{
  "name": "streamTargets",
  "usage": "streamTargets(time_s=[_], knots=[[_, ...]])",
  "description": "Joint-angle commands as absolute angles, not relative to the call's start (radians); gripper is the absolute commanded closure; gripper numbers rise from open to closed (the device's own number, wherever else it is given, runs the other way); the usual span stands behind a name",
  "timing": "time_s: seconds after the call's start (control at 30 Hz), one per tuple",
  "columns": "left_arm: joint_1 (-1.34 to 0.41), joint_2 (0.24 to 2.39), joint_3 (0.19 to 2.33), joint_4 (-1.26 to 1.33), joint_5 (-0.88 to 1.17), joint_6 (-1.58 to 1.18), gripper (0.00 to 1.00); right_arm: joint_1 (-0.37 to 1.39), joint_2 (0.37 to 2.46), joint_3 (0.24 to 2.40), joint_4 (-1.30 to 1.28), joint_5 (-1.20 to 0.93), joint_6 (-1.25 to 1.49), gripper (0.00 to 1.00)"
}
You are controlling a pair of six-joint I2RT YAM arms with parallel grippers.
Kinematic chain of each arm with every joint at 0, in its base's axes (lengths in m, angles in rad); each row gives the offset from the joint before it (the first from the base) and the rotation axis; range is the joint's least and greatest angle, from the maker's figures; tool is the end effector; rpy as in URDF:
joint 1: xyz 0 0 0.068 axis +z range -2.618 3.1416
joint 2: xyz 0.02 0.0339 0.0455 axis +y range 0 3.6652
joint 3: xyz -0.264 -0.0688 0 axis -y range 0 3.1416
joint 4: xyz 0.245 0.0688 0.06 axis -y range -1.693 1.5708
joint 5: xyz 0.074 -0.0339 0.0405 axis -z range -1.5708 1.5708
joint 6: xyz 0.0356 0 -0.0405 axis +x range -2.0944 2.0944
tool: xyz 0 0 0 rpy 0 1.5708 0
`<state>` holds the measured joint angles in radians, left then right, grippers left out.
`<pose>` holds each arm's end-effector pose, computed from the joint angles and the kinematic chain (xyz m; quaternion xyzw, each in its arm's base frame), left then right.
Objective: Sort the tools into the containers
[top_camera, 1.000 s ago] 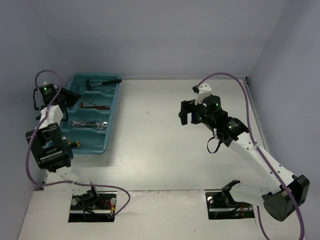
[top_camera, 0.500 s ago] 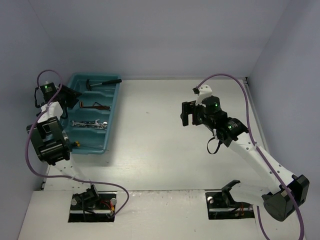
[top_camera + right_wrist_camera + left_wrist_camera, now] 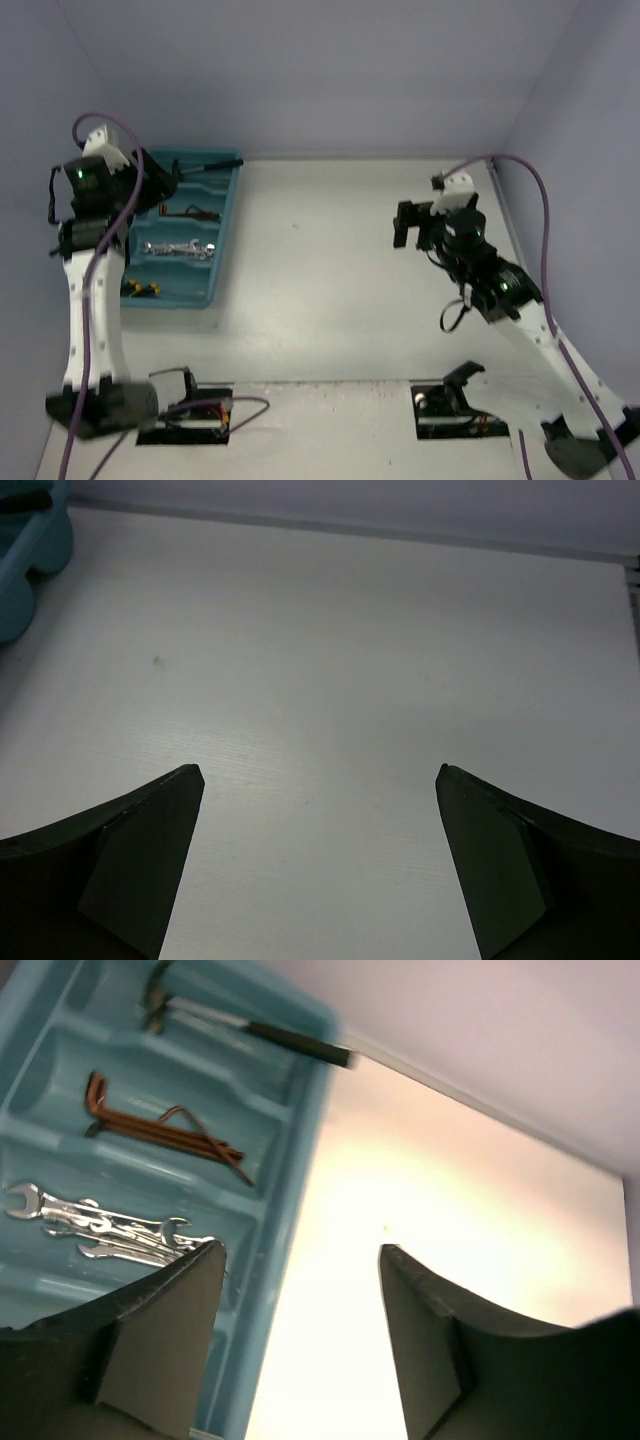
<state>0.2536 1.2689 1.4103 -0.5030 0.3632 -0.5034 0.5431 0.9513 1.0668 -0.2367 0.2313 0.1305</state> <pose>0.2703 0.0570 0.4215 -0.2036 0.7899 -0.2171 0.5362 0.1849 0.1021 0.4031 -0.0774 0.7435 0.1361 0.6501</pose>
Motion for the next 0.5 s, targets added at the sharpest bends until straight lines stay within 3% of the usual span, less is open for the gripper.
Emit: streamTargets(time_s=[0.0, 0.23, 0.3, 0.47], knots=[[0.170, 1.009, 1.386, -0.626, 0.273, -0.374, 0.37, 0.538, 0.839, 1.103, -0.202, 0.365, 0.087, 0.00], [0.147, 0.725, 1.275, -0.624, 0.278, -0.372, 0.29, 0.572, 0.683, 1.060, -0.204, 0.513, 0.081, 0.00], [0.147, 0.589, 1.217, -0.631, 0.283, -0.341, 0.18, 0.588, 0.623, 1.030, -0.205, 0.539, 0.063, 0.00], [0.149, 0.456, 1.147, -0.694, 0.256, -0.309, 0.18, 0.611, 0.532, 0.992, -0.205, 0.565, 0.020, 0.00]])
